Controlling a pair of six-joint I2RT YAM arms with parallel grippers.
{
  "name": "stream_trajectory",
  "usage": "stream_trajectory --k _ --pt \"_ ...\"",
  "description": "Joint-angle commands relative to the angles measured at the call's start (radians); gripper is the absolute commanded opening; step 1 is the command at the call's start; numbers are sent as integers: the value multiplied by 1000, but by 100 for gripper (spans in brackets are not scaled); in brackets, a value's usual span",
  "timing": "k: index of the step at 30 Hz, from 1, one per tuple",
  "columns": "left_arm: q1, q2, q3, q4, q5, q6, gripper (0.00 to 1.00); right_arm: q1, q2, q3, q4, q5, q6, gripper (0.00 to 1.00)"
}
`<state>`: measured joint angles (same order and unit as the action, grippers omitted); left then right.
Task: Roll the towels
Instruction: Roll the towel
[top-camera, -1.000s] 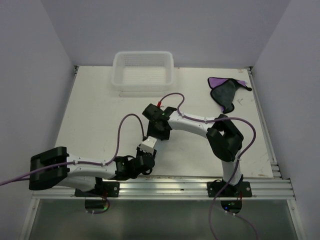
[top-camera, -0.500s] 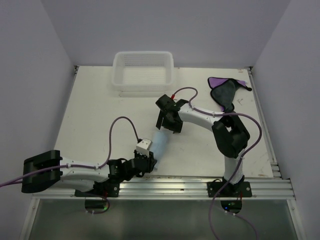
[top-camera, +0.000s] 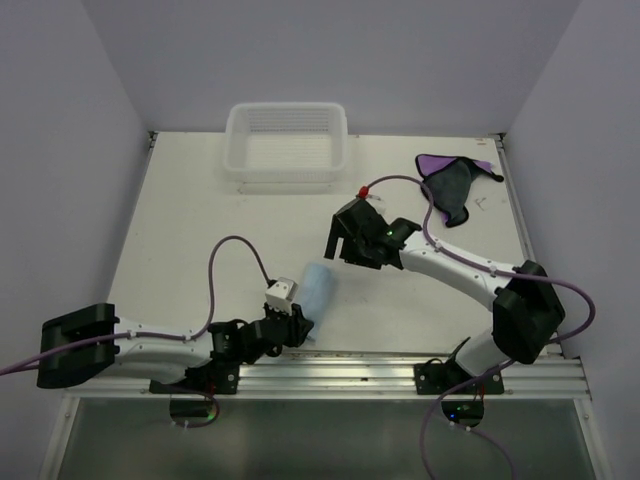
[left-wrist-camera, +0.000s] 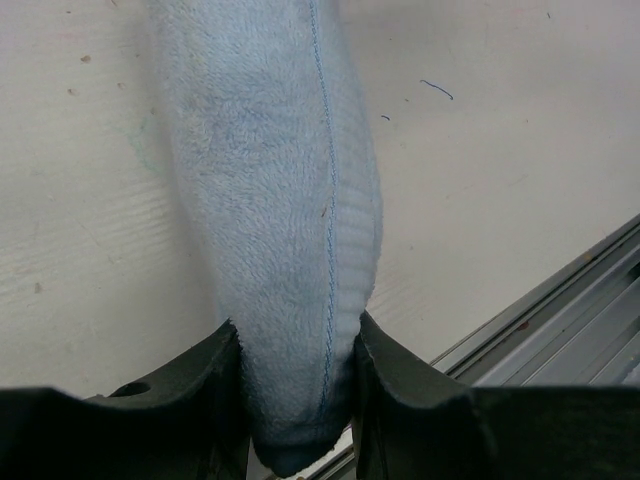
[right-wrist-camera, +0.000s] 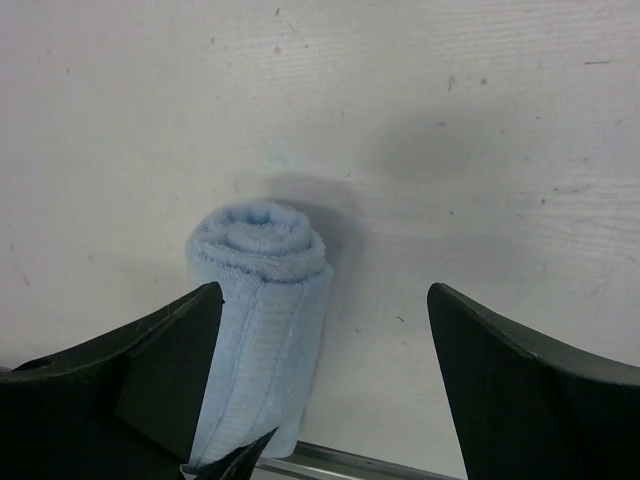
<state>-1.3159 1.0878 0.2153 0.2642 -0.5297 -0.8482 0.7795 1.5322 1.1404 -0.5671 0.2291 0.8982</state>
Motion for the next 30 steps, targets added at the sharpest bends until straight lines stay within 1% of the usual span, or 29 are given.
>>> stream_trajectory --k 1,3,7,10,15,22,24,30 --pt "-5 -14 -16 24 -9 -35 26 39 -23 -44 113 -39 -15 88" --pt "-5 -17 -19 24 -12 -43 26 53 -7 -45 118 -73 1 88" --pt "-5 -16 -25 33 -12 -49 26 110 13 -77 205 -106 31 90" --pt "-5 -12 -27 38 -12 -55 26 132 38 -85 237 -119 44 91" --pt "-5 -38 -40 33 -18 -71 25 142 100 -77 239 -120 57 92" --pt "-5 -101 -79 33 -38 -130 24 144 123 -80 257 -126 64 95" --pt "-3 -120 -94 41 -49 -149 23 144 126 -82 265 -134 70 95" --pt "-5 -109 -102 47 -70 -184 21 153 157 -82 289 -149 93 92"
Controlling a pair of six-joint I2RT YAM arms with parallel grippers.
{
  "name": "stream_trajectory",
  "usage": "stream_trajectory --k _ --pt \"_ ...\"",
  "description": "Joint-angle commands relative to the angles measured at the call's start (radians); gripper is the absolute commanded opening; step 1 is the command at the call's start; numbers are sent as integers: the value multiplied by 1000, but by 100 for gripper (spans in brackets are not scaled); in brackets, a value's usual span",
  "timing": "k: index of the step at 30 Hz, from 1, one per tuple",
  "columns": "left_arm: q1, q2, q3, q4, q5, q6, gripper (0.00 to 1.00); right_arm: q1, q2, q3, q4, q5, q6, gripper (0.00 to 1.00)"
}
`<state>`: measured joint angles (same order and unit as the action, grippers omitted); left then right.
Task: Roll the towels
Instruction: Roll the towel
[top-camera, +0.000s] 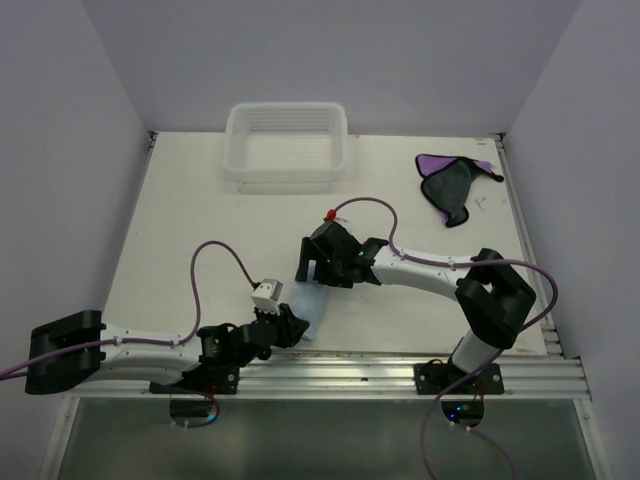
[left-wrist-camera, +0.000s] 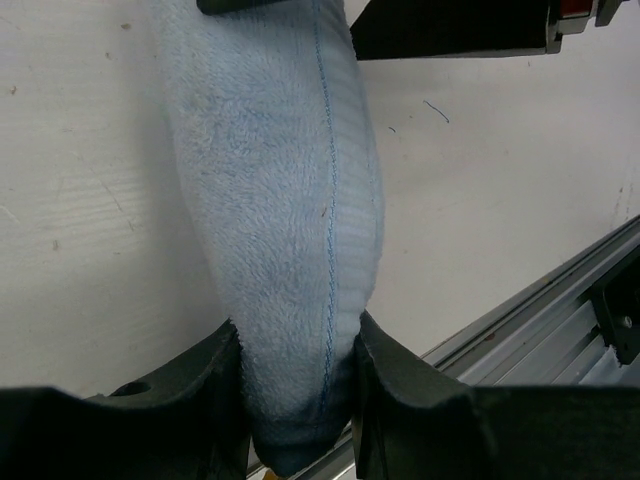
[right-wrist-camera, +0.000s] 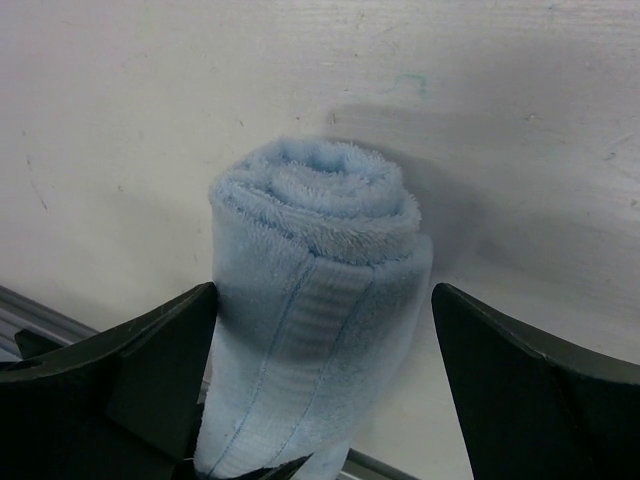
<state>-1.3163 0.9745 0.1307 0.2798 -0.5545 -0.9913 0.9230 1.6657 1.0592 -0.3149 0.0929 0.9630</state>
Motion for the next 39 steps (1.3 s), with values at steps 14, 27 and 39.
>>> stream_trajectory --k 14,27,39 --pt "-4 10 -7 21 -45 -43 45 25 81 34 33 19 40 73" --pt "-6 -10 130 -234 -70 5 71 25 123 131 -101 42 3 59" --pt "-6 42 332 -499 -180 124 76 25 161 206 -171 34 -1 59"
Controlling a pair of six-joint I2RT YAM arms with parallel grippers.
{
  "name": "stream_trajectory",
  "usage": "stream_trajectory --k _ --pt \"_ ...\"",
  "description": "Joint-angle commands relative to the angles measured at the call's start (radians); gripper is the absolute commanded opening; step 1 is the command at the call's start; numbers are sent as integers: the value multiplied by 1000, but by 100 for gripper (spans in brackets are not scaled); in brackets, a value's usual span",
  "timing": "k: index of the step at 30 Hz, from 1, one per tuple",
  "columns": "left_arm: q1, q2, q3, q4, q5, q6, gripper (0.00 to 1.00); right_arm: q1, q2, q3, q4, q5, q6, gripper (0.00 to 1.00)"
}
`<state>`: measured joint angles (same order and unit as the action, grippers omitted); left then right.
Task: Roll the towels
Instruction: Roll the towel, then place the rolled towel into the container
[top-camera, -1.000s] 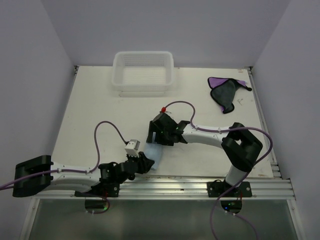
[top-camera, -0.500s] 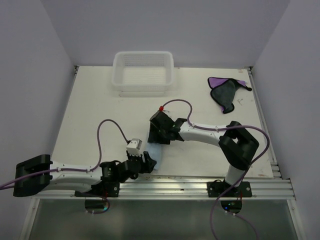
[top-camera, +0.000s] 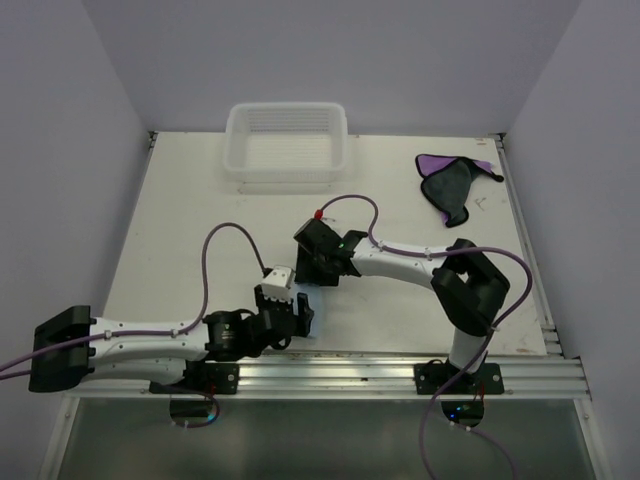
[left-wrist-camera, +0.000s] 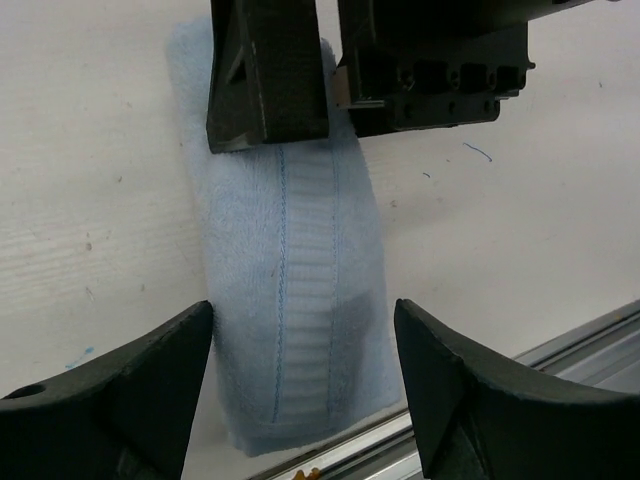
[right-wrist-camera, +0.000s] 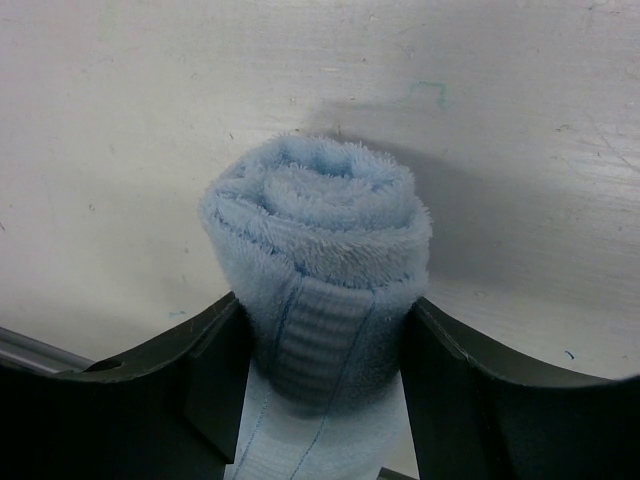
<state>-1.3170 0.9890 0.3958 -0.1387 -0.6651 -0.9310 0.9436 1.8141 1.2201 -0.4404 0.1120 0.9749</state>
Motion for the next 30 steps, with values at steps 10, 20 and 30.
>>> stream_trajectory --k 10,20,30 --pt "-5 210 218 -167 -105 104 79 4 8 52 -47 5 -5 58" --pt "-5 327 282 -177 -114 120 85 3 10 56 -43 -6 2 57" --pt "-5 444 354 -177 -129 152 87 4 16 61 -43 -15 4 57"
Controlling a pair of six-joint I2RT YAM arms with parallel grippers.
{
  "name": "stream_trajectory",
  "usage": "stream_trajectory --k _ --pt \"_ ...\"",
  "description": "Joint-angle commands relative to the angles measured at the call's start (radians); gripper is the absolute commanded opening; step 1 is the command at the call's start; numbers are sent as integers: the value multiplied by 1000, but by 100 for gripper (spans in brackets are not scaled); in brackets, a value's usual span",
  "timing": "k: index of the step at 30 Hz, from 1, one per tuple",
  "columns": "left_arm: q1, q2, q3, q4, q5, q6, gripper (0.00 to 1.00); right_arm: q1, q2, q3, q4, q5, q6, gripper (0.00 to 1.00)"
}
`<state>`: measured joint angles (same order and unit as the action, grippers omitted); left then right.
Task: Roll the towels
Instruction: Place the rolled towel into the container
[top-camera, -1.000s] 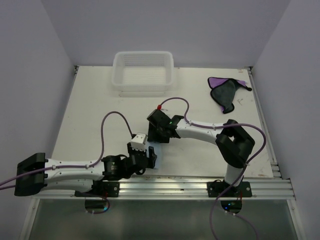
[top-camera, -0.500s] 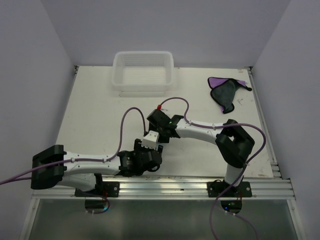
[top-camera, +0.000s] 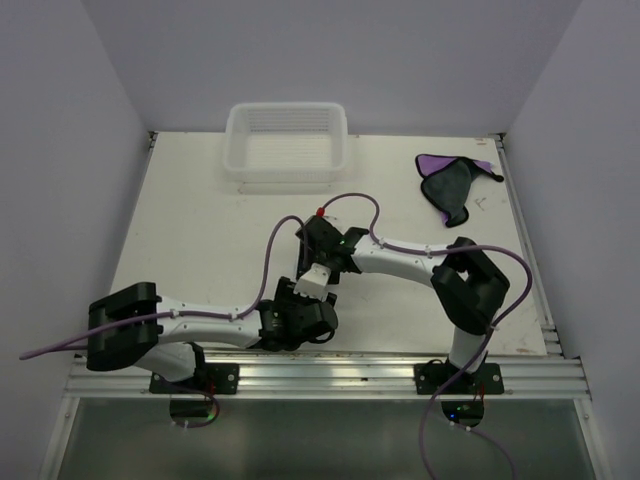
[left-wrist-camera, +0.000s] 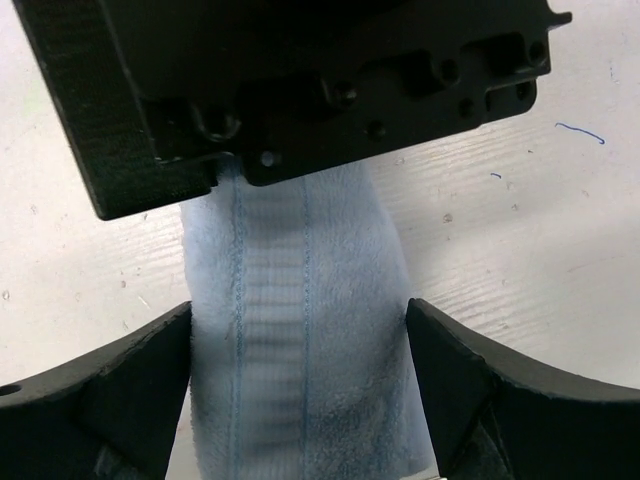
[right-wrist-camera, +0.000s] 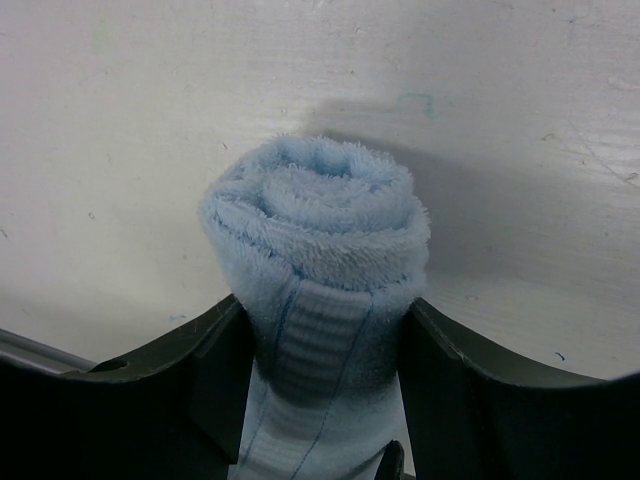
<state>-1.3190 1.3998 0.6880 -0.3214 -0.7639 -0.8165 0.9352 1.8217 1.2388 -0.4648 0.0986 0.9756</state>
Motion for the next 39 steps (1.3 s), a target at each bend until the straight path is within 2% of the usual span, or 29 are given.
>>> stream_trajectory --k 1,6,18,24,33,39 --pt "-3 47 68 2 -31 39 87 13 10 44 -20 -3 3 57" --pt "-3 82 108 -30 -57 34 87 13 11 44 -21 -5 3 57" --pt "-3 175 148 -154 -140 -110 86 13 16 37 -44 -10 31 56" --pt "-5 212 119 -166 -144 -167 84 10 13 25 -44 -22 43 56" --pt "-23 205 33 -145 -135 -239 79 -2 21 31 -43 -30 52 60" --pt "-34 212 30 -142 -141 -253 76 -18 4 37 -60 -20 51 67"
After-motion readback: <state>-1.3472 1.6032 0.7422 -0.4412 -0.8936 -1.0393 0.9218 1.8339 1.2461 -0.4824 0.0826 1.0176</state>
